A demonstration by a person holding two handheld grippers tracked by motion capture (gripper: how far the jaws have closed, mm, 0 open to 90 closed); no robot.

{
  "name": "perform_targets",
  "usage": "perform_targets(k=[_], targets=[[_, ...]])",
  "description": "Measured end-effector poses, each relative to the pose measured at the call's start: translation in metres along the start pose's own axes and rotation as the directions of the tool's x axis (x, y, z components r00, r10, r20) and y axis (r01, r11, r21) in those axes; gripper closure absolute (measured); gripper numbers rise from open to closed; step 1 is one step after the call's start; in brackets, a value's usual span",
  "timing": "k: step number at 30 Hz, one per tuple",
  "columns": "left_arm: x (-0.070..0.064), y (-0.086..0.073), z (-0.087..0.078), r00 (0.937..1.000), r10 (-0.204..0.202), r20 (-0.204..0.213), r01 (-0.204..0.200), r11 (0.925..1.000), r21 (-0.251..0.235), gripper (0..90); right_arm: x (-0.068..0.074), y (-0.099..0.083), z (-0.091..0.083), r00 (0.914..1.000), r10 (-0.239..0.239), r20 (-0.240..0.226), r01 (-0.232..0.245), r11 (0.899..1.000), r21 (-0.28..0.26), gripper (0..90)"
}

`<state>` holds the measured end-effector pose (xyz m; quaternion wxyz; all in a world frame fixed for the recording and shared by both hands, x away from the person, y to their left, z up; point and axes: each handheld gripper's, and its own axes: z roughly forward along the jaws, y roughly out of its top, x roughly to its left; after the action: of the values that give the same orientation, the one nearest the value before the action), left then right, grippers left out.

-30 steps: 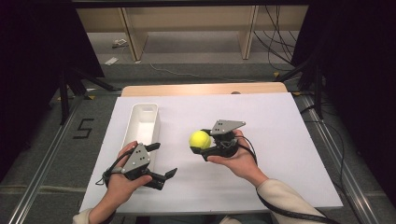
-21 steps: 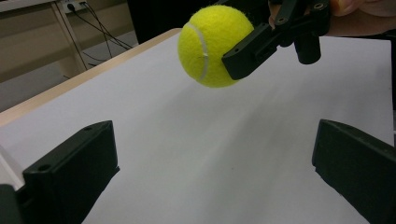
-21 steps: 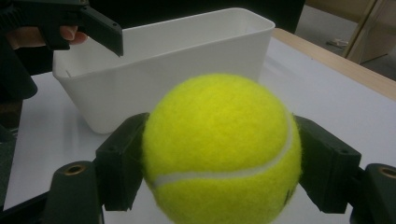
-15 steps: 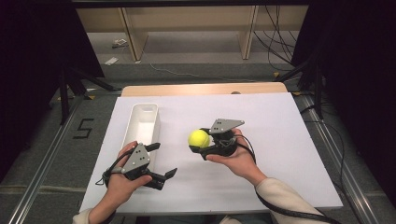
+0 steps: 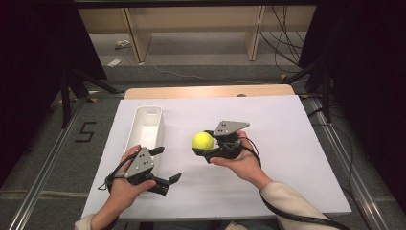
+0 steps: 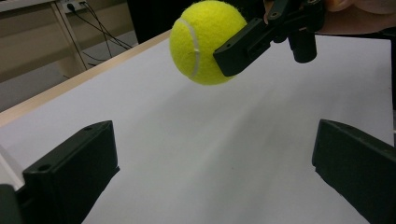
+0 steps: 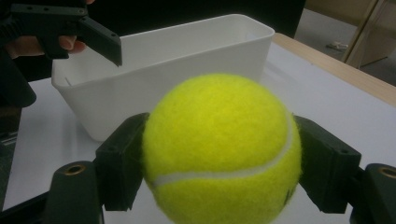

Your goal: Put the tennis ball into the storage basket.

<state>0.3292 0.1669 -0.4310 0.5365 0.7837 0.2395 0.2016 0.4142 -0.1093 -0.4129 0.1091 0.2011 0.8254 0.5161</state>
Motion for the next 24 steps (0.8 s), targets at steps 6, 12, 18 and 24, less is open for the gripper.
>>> perform_targets(k=[6,12,18,24], targets=[[0.0,0.0,0.0,1.0,0.001,0.0,-0.001,1.0,0.0,0.0,-0.0002,0.0015,0.0015,1.0,0.0,-0.001,0.0,1.0,-0.001,26.3],[0.0,0.0001,-0.0001,1.0,0.001,0.0,-0.001,1.0,0.0,0.0,-0.0003,0.0028,0.0023,1.0,0.002,0.001,-0.002,1.0,-0.006,26.3],[0.0,0.0001,-0.0001,1.0,0.002,0.0,-0.002,1.0,0.0,0.0,-0.0006,0.0041,0.0032,1.0,0.0,0.001,0.0,1.0,-0.011,26.3],[0.0,0.0,0.0,1.0,0.002,-0.001,-0.002,1.0,0.0,0.0,-0.0009,0.0056,0.0041,1.0,0.0,0.0,0.0,1.0,-0.016,26.3]])
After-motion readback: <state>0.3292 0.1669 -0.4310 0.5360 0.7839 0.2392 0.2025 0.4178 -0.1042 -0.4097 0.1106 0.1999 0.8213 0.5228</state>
